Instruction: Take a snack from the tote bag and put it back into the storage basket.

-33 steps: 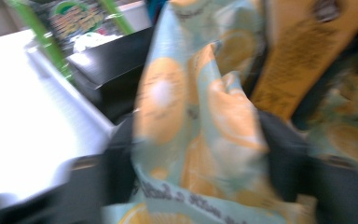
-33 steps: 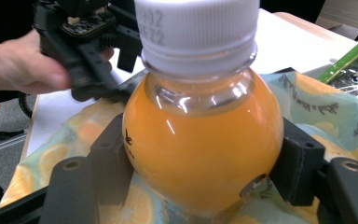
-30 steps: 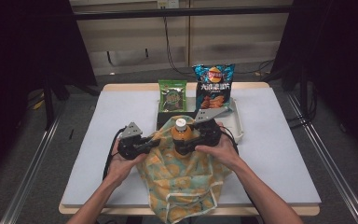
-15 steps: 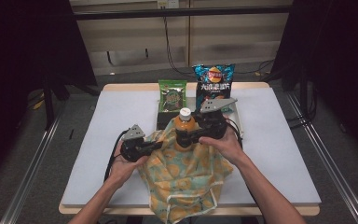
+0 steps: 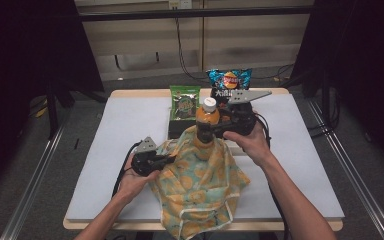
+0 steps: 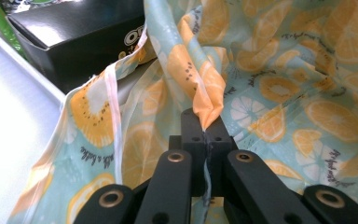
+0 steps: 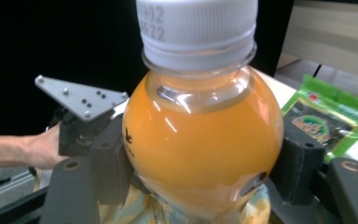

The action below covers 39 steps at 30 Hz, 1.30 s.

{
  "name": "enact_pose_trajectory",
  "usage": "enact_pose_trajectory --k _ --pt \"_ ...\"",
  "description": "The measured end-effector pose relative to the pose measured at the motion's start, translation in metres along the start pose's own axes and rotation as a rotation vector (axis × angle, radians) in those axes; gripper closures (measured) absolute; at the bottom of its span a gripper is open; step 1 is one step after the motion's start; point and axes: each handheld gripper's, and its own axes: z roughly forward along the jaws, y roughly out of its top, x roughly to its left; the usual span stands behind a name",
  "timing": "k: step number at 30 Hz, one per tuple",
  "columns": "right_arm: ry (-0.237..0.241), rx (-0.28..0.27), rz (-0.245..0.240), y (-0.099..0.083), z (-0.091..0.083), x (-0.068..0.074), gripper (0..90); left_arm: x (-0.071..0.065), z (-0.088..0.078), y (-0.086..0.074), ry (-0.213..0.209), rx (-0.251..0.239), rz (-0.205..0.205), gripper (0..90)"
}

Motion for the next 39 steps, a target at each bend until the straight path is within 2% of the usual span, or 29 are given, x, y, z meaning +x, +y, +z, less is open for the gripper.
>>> enact_pose_trajectory --k 3,6,8,11,17,21,23,24,26,28,29,33,35,39 --pt "-0.024 0.001 -0.012 0.008 -0.009 -0.002 32.1 0.000 -0.006 -0.002 -0.005 -0.002 0.002 89.8" --pt "-0.034 -0.022 -0.008 0.012 -0.018 -0.005 32.1 0.000 -0.014 -0.004 0.004 -0.012 0.005 89.9" --pt "-0.052 -0.025 -0.012 0.013 -0.023 -0.008 32.1 -0.002 -0.022 -0.004 0.016 -0.005 0.027 89.6" --pt "-0.081 -0.015 -0.007 0.011 -0.032 -0.014 32.1 -0.006 -0.034 -0.007 0.010 -0.011 0.036 89.8" --pt "-0.114 -0.015 0.019 -0.001 -0.042 -0.024 32.1 -0.008 -0.054 -0.021 -0.026 0.023 0.067 89.9" --pt "-0.123 -0.010 0.026 -0.006 -0.044 -0.027 32.1 -0.006 -0.063 -0.030 -0.035 0.040 0.065 89.9" --pt "-0.132 -0.009 0.032 -0.010 -0.045 -0.031 32.1 -0.005 -0.067 -0.034 -0.047 0.059 0.065 89.9" --pt "-0.137 -0.006 0.032 -0.011 -0.046 -0.031 32.1 -0.005 -0.069 -0.037 -0.066 0.073 0.069 89.8" --pt "-0.146 -0.005 0.035 -0.014 -0.047 -0.034 32.1 -0.008 -0.070 -0.041 -0.084 0.086 0.066 89.9" --pt "-0.158 -0.005 0.040 -0.017 -0.049 -0.036 32.1 -0.011 -0.073 -0.047 -0.103 0.120 0.085 89.8" --pt "-0.166 -0.004 0.042 -0.019 -0.050 -0.038 32.1 -0.012 -0.072 -0.049 -0.112 0.118 0.080 89.8" --pt "-0.201 0.000 0.055 -0.028 -0.053 -0.044 32.1 -0.016 -0.067 -0.053 -0.152 0.159 0.102 89.7" --pt "-0.209 0.006 0.061 -0.035 -0.053 -0.046 32.1 -0.018 -0.064 -0.056 -0.163 0.183 0.112 89.4" --pt "-0.225 0.016 0.071 -0.045 -0.052 -0.053 32.1 -0.017 -0.059 -0.058 -0.159 0.191 0.107 86.8"
